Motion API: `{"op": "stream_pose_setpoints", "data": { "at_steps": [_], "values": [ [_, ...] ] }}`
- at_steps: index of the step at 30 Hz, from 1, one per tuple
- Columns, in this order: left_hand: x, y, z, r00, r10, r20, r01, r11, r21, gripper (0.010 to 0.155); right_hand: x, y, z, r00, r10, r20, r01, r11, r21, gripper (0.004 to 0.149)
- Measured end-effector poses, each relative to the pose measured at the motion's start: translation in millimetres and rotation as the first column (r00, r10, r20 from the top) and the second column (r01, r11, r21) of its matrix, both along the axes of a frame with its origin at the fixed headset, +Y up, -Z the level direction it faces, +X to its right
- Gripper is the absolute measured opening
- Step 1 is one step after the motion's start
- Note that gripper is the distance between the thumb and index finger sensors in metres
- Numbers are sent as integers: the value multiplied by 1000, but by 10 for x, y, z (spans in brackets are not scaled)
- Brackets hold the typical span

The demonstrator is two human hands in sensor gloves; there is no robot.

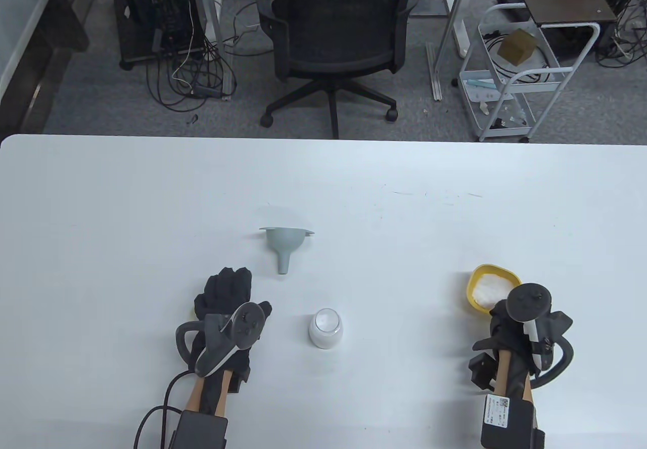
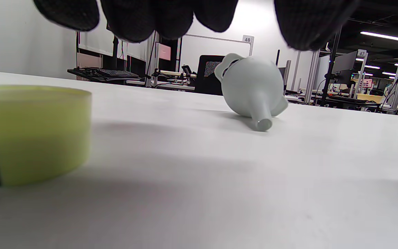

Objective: Unscrew the press dispenser and pour salt into it

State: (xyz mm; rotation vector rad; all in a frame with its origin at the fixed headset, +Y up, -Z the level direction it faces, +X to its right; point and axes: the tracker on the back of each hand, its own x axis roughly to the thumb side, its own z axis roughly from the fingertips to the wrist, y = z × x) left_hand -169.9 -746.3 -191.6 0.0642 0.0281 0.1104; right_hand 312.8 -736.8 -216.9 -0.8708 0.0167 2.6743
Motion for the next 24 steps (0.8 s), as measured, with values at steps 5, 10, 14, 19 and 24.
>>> {"op": "stream_pose_setpoints", "data": {
  "at_steps": [5, 10, 14, 19, 24],
  "values": [
    [4, -1, 0, 1000, -2, 2, 2, 1000, -1, 89, -214, 123, -47, 991, -49, -122, 50, 999, 8, 48],
    [11, -1, 1, 1000, -8, 6, 8, 1000, -3, 89, -392, 190, -80, 965, -92, -244, 101, 995, 22, 50],
    [23, -4, 0, 1000, -13, 10, 13, 1000, -6, 89, -525, 189, -93, 932, -135, -337, 148, 989, 13, 50],
    [57, -14, -1, 999, -25, 20, 26, 1000, -12, 89, -699, 182, -94, 891, -150, -429, 167, 986, 3, 49],
    [97, -31, -8, 999, -26, 35, 27, 999, -33, 90, -908, 221, -71, 846, -137, -516, 171, 985, 18, 49]
  ]
}}
